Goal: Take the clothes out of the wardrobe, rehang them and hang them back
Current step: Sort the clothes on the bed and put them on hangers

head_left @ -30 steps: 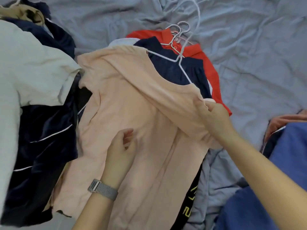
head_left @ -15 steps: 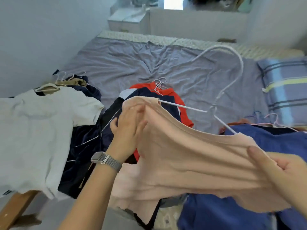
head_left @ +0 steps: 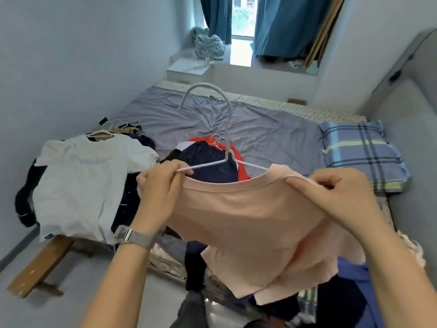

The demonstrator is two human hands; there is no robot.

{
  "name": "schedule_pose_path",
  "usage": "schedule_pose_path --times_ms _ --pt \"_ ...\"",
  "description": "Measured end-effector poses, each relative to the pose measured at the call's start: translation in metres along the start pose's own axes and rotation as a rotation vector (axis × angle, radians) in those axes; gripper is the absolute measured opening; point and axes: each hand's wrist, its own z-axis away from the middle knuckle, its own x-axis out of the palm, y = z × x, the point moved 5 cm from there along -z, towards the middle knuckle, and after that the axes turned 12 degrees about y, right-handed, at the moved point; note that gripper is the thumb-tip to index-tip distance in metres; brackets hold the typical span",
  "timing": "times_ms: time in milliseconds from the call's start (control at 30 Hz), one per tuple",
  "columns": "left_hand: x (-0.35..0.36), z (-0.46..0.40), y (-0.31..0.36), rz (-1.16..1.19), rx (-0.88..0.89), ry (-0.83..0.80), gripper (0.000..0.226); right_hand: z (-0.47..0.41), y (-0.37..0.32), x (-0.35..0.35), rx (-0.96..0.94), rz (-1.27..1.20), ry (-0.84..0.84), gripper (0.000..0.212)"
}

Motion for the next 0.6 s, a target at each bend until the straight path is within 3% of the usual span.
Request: schedule_pose_path --times_ms 100,167,233,400,600 --pt "-0.044 0.035 -0.022 0.020 -0.190 -0.099 0.022 0.016 -0.032 0.020 -0.025 0.083 0.058 0.055" --pt "-0.076 0.060 -0.039 0.121 -0.326 -0.135 0.014 0.030 -0.059 0.048 -0.072 0.039 0.062 0.039" --pt "-0.113 0.078 -0.058 0.208 -0.418 -0.137 0.022 0.046 -0.090 0.080 -0.095 -0.060 0.046 0.024" --pt "-0.225 0.095 -0.129 0.127 -0.579 0.093 0.019 0.073 -0.184 0.174 -0.073 -0.299 -0.070 0.007" --pt "-0.323 0.095 -0.198 -0.028 -0.627 0.364 0.014 0.090 -0.281 0.266 -0.087 -0.391 -0.198 0.008"
